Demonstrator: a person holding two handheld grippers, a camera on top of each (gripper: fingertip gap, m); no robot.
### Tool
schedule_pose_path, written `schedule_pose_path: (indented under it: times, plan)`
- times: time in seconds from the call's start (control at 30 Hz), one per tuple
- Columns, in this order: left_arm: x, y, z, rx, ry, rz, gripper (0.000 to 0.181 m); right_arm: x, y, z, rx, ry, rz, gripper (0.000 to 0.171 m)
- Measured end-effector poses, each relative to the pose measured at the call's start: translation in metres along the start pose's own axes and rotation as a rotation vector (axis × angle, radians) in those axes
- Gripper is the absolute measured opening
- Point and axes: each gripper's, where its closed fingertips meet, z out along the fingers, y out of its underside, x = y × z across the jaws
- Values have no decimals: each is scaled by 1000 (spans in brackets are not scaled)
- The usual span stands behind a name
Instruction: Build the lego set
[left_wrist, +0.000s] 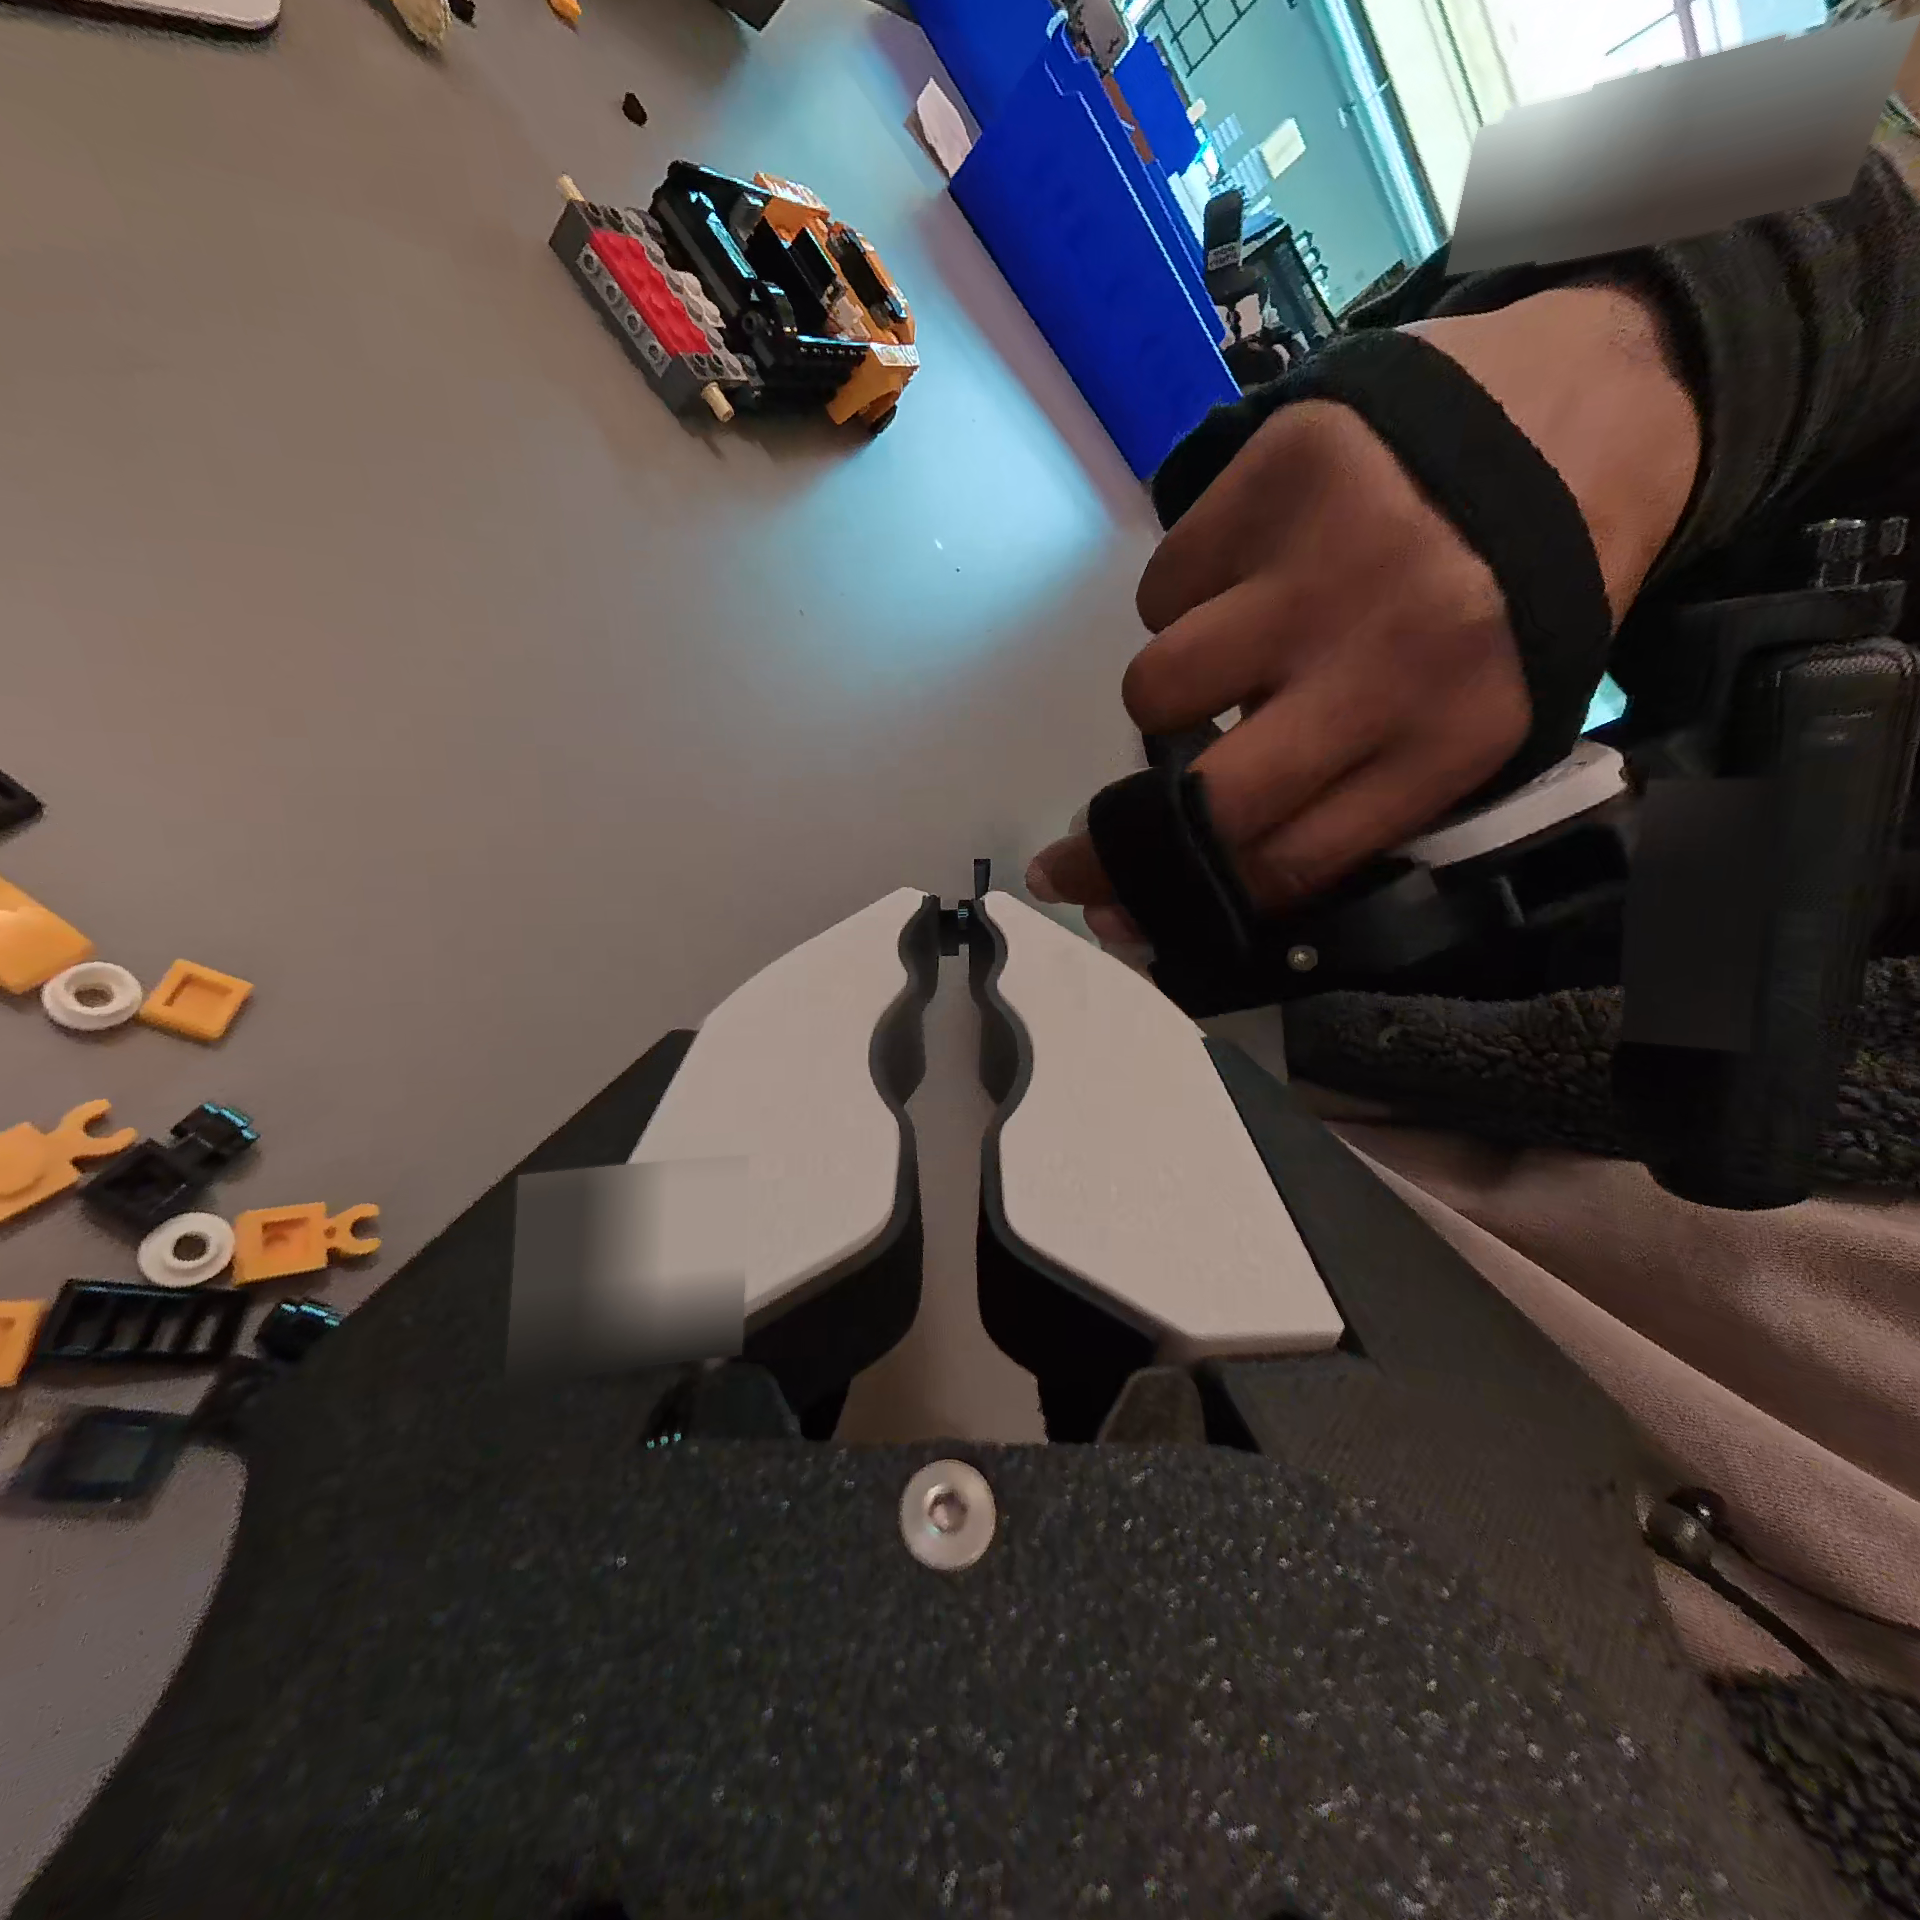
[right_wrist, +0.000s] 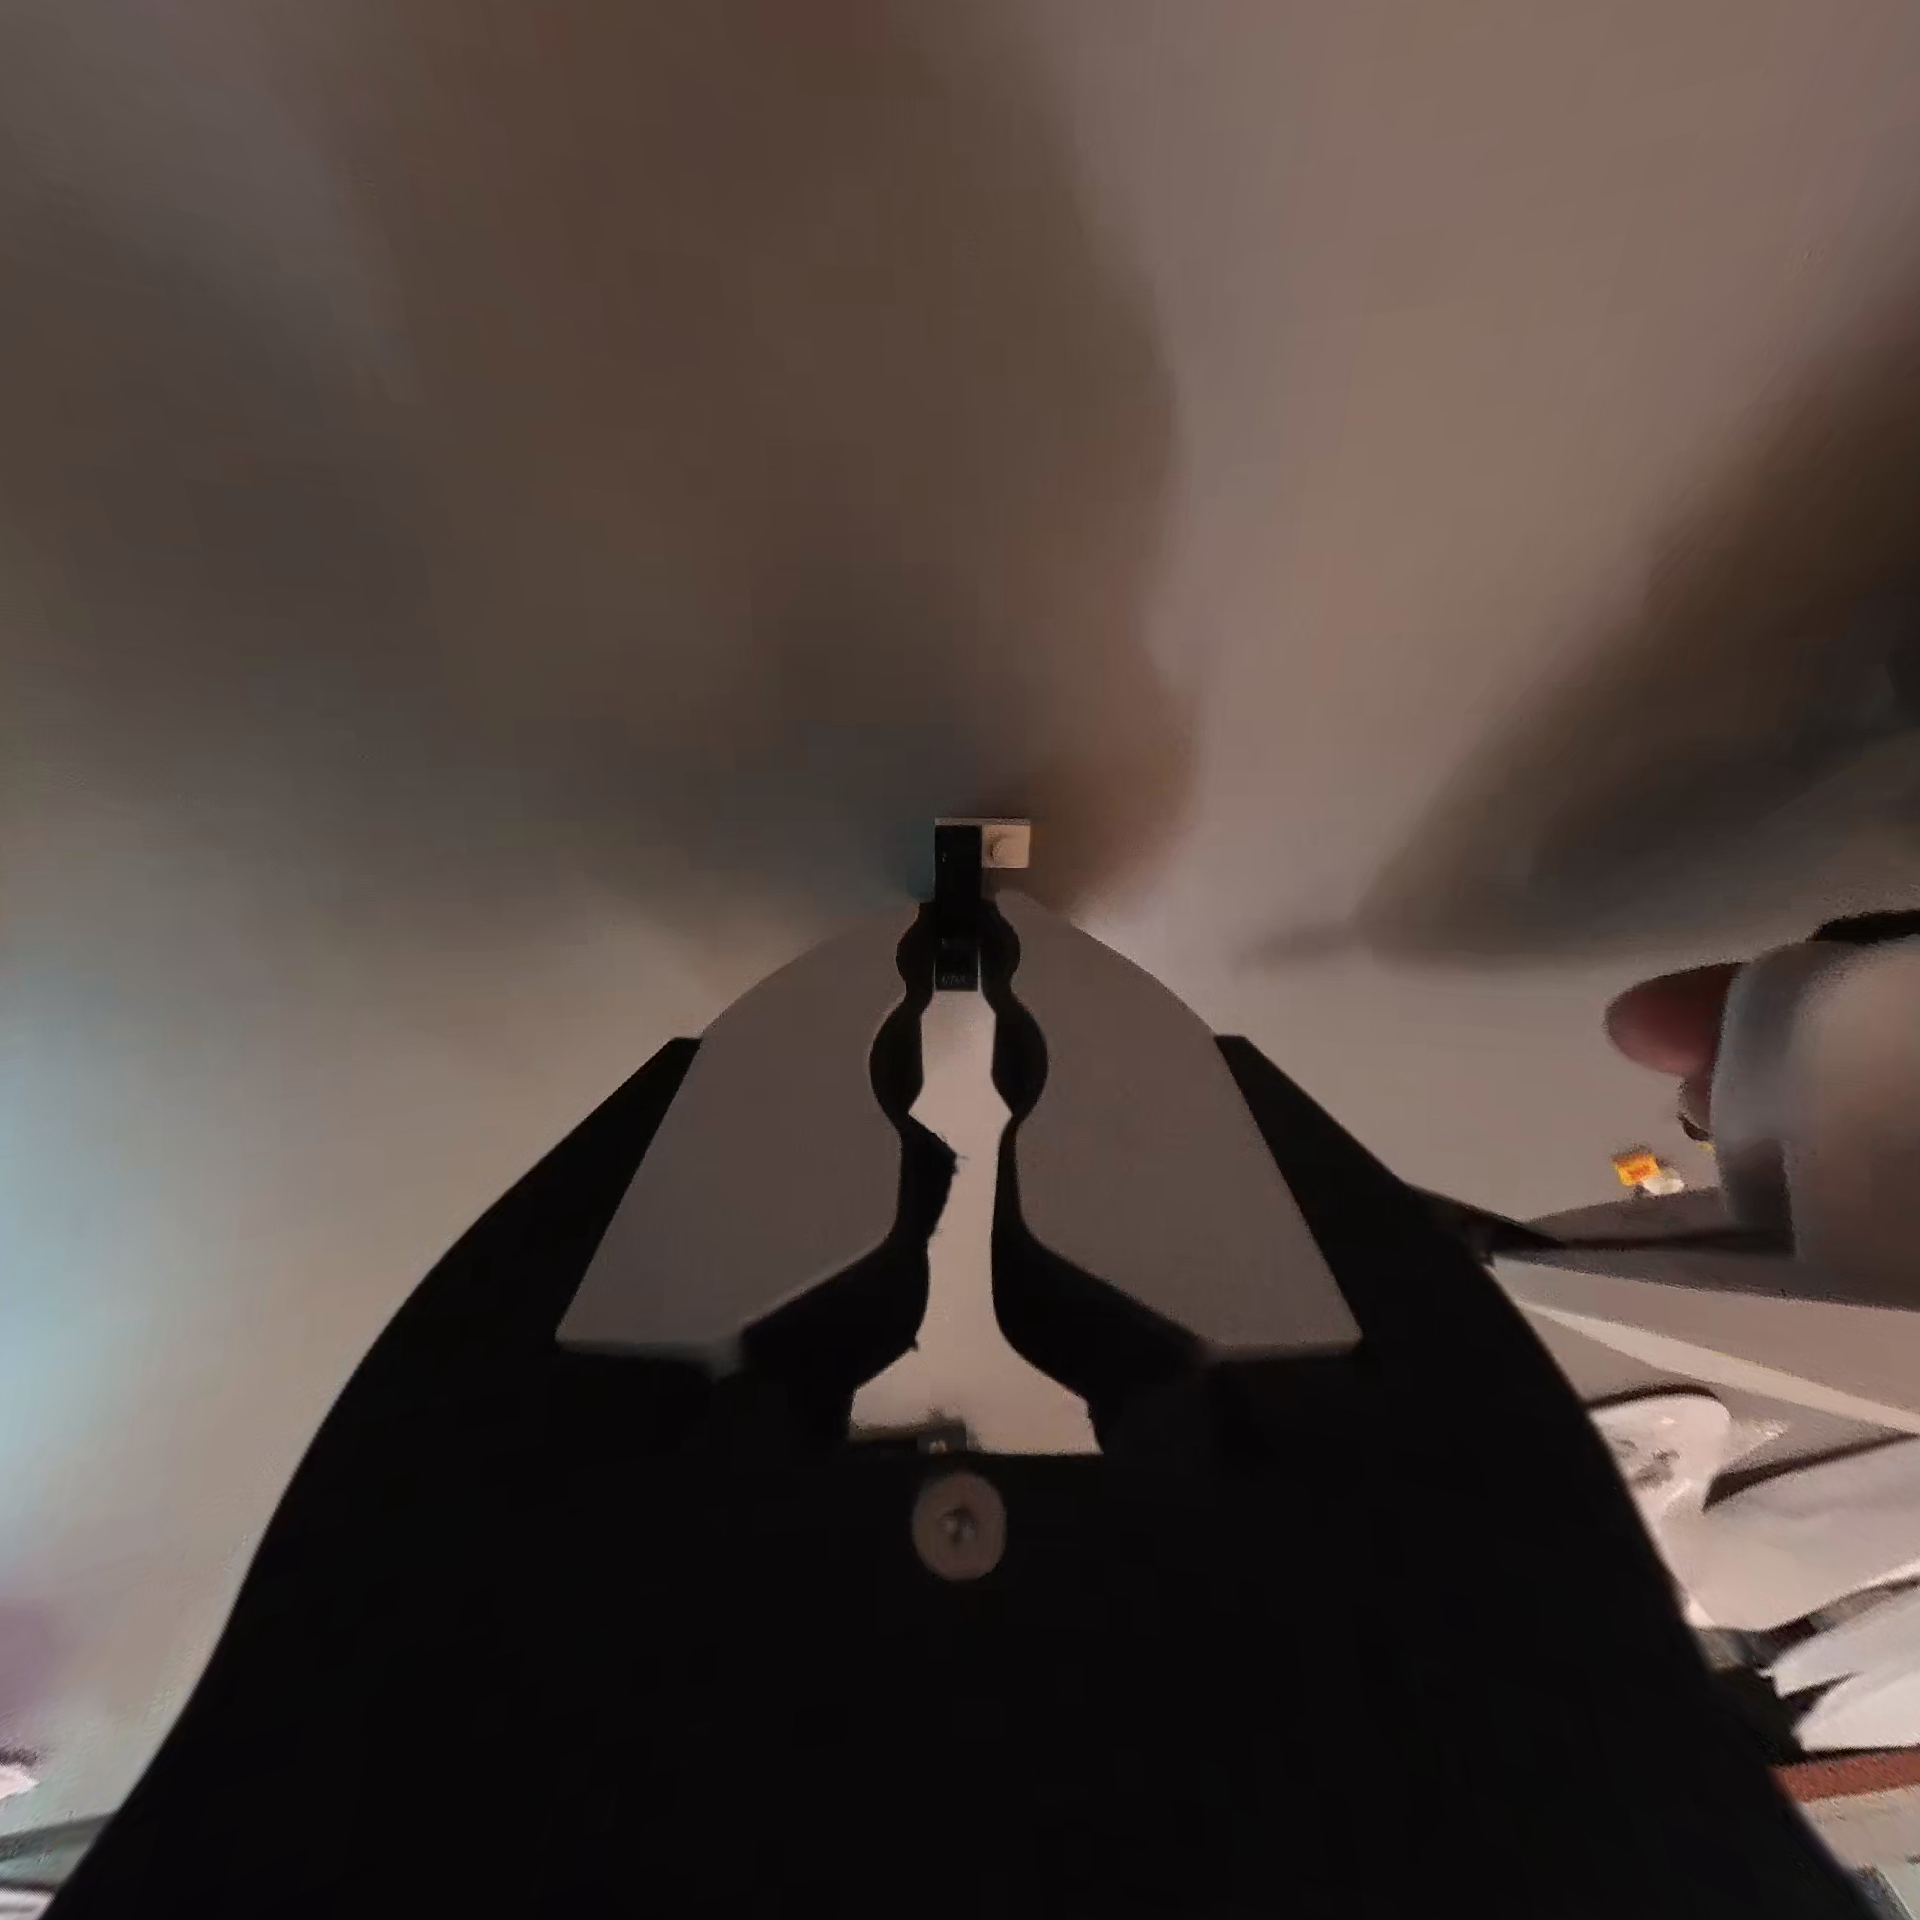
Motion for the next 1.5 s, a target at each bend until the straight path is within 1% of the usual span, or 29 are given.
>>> schedule_pose_path:
  times: [0.1,0.17,0.2,0.3,0.37,0.47,0.53,0.63,0.73,0.8,0.87,1.0,1.03,1.1,1.17,1.2,1.27,1.37,1.43,1.5]
  plan:
    - [1,2,2,-10,9,2,4,1,-3,0,48,29,45,11]
    - [1,3,3,-15,13,-2,4,1,0,-2,65,57,134,24]
    - [1,4,4,-17,15,-6,4,2,0,-5,87,74,217,31]
    - [1,4,4,-13,13,-5,4,7,-10,-25,285,132,596,31]
    - [2,2,2,-4,14,-2,4,3,-4,-27,317,164,900,36]
    - [3,0,2,3,19,-6,4,-1,-11,-24,506,201,1350,43]
    - [3,1,3,1,24,-10,4,-3,-6,-16,532,288,1526,46]
    - [5,2,4,-4,30,-8,4,-2,-1,-10,555,411,1659,46]
    - [7,2,4,-1,30,-3,4,3,-2,-5,573,465,1692,44]
    - [7,1,3,2,31,-4,4,6,-2,-3,537,487,1625,37]
    - [6,1,4,0,32,-9,4,10,-2,-4,506,463,1474,34]
    - [8,5,6,-18,51,-14,4,15,-1,-6,445,326,1026,33]
    - [10,6,6,-24,60,-16,4,16,-1,-5,450,279,957,33]
    - [12,7,7,-27,73,-22,4,18,-1,-3,472,212,907,36]
    - [12,7,7,-28,77,-25,4,20,2,-2,502,210,917,40]
    - [12,7,7,-27,78,-27,4,20,5,-3,511,224,945,46]
    - [13,7,7,-21,88,-35,4,22,12,-13,578,289,1032,48]
    - [19,3,9,5,124,-59,4,28,27,-34,707,436,1270,39]
    - [28,-2,11,41,163,-73,4,33,28,-46,847,496,1429,32]
    - [40,-8,15,86,207,-90,4,39,24,-58,1000,526,1533,31]
